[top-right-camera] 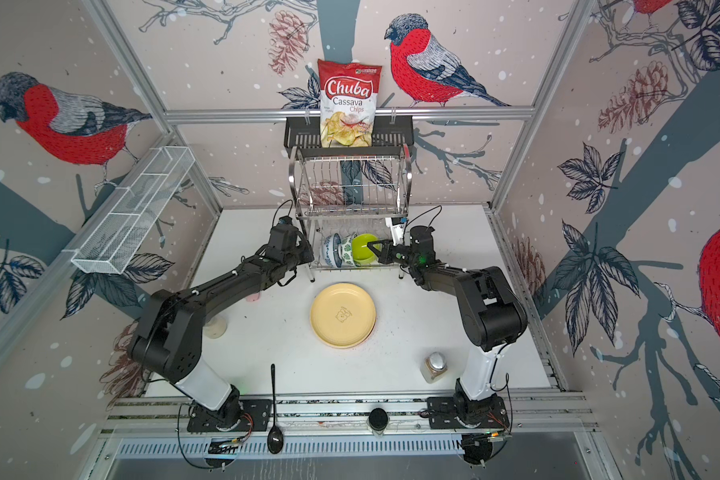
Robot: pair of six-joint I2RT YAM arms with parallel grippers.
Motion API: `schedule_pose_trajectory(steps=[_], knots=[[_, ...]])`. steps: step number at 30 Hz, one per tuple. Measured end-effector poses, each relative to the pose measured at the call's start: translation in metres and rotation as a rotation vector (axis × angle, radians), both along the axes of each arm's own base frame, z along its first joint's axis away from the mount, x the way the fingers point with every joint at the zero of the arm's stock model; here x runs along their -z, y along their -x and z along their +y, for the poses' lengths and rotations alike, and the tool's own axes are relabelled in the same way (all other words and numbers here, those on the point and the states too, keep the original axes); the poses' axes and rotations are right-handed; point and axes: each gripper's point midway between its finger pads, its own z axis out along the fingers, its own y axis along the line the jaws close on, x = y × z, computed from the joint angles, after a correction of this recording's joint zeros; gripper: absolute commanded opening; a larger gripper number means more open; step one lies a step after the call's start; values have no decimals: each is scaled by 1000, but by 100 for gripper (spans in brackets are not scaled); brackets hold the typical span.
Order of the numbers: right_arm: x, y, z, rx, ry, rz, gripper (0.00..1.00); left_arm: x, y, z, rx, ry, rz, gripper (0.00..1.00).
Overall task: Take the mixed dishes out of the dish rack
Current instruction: 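Close the right gripper on the lime-green bowl rim while the left gripper holds the rack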
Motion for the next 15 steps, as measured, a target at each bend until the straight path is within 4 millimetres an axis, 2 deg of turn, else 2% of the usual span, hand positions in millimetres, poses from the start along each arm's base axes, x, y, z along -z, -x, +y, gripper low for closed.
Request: schedule_pose_trajectory(steps=[7, 12, 15], knots=[[5, 5, -8, 76, 65, 21, 14, 0, 0, -3, 10, 9, 2, 11], [-2, 7, -11, 164, 158, -14, 16, 1, 0, -2, 8, 7, 3, 11], [-3, 11, -10, 199, 221, -32, 25, 1, 1, -2, 8, 8, 3, 11]])
